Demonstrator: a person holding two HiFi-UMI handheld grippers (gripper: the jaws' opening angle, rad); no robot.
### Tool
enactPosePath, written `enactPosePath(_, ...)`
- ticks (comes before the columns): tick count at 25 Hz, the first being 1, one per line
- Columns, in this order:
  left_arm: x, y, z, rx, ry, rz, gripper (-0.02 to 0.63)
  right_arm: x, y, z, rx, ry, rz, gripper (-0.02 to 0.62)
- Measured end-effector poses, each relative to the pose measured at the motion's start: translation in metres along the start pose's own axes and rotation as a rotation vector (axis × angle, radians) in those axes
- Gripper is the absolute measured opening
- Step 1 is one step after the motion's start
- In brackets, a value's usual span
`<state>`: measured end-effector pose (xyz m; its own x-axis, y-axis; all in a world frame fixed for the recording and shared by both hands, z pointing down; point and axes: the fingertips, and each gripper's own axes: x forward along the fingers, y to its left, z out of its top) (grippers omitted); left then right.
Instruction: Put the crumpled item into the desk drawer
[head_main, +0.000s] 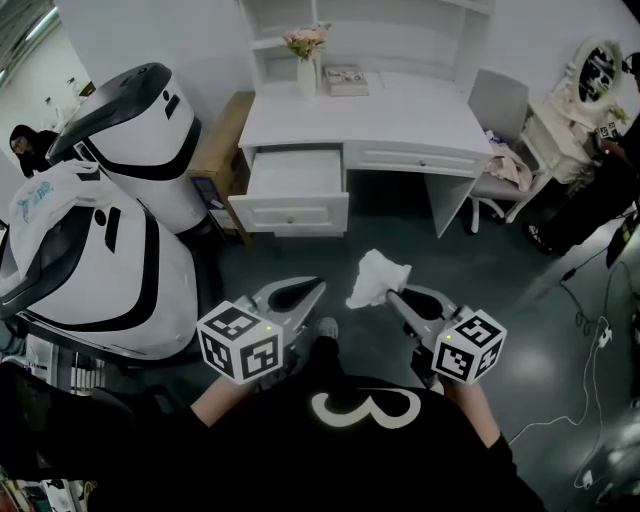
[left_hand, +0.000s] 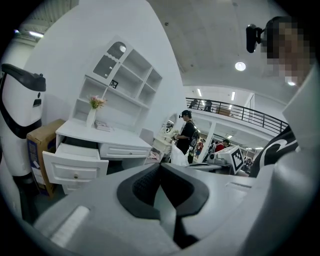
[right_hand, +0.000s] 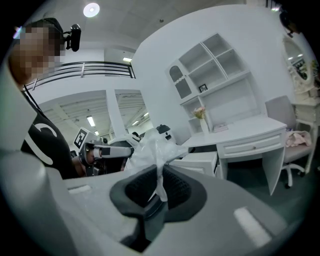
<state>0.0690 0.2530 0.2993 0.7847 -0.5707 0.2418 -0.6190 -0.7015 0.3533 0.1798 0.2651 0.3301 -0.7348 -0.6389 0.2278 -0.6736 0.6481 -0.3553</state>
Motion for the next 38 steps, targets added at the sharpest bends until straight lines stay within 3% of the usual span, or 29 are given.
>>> enactPosePath(15,0.092,0.193,0.073,-0.101,0.043,0.041,0.010,0.175,-0.113,0.066,0.056,0.106,0.012,0.037)
enactPosePath(24,0.135,0.303,0.095,-0.142,0.080,0.071,0.010,0.278,-0.170,0.096,0.044,0.171,0.030,0.037)
enactPosePath(38,0.159,0.374,0.094,-0.159,0.100,0.142,0.011,0.343,-0.208,0.097,0.037,0.233,0.066,0.037)
